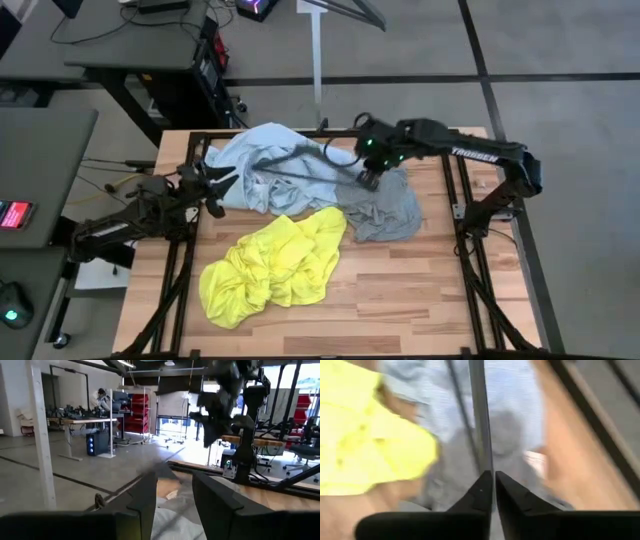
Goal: Hang clothes
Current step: Remove the hanger from the rack
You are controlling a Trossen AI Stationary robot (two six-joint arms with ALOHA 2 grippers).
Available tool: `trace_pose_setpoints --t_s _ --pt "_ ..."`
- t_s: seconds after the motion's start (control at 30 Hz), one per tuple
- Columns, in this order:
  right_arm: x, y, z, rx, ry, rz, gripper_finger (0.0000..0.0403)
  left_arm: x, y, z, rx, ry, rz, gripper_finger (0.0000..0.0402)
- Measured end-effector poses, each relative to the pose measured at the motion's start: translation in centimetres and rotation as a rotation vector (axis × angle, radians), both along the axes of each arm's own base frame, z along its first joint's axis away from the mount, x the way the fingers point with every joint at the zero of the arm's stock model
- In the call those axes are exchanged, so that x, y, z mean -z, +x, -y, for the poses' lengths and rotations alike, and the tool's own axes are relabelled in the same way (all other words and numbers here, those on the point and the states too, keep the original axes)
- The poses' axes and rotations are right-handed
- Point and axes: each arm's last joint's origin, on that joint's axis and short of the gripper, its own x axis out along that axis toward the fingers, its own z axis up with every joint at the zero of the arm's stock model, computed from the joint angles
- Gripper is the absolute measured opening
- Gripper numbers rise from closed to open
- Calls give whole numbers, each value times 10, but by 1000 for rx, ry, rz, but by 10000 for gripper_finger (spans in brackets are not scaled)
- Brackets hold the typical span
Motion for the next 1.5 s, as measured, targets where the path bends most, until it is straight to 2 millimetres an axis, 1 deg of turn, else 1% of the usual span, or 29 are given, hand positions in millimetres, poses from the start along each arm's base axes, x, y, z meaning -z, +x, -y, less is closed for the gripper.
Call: trace_pose_setpoints --t_s 0.03,0.1,0.17,0.27,0.33,0.4,0.47,0.57,0.63,0.73,0.83,0.9,0.97,1.03,1.13,1.2,1.27,1.33,1.4,1.5 --pt "8 1 -1 -3 6 -7 0 -4 2 -1 1 -7 -9 109" --pt "22 1 -4 4 21 -24 9 -13 7 -2 2 -24 -34 109" --pt "30 -1 -4 26 37 -47 19 -23 15 -5 4 -55 -72 109" --pt "29 -4 -2 59 53 -63 35 -39 29 -10 6 -134 -136 109" --pt "21 -3 2 67 45 -38 48 -53 40 -13 7 -200 -169 109" --pt "8 -2 8 61 22 3 63 -67 52 -18 8 -279 -203 109" --pt "-10 -2 19 56 -16 58 80 -82 63 -25 6 -358 -248 109" --pt "-39 -7 41 56 -99 147 111 -105 78 -42 21 -453 -321 109" --pt "-61 -14 60 61 -178 205 132 -118 89 -57 52 -514 -362 109" --pt "-93 -31 91 73 -331 281 163 -134 104 -79 137 -591 -375 109" --pt "-122 -52 121 100 -511 343 188 -152 117 -97 244 -594 -326 109" --pt "-139 -67 138 140 -626 392 200 -162 123 -107 245 -569 -285 109" --pt "-152 -82 153 170 -702 449 209 -169 127 -117 232 -550 -255 109" --pt "-162 -97 166 180 -742 514 213 -173 129 -124 204 -528 -244 109" --pt "-168 -118 183 196 -779 581 216 -174 127 -136 125 -525 -245 109" --pt "-168 -129 195 188 -779 606 217 -173 123 -142 99 -507 -255 109" --pt "-162 -136 208 193 -750 618 217 -173 119 -148 77 -480 -264 109" --pt "-153 -137 222 184 -710 643 217 -173 112 -155 51 -454 -267 109" --pt "-146 -133 233 143 -679 675 217 -173 103 -164 7 -456 -262 109" --pt "-139 -125 242 110 -680 698 217 -173 93 -174 -49 -464 -250 109"
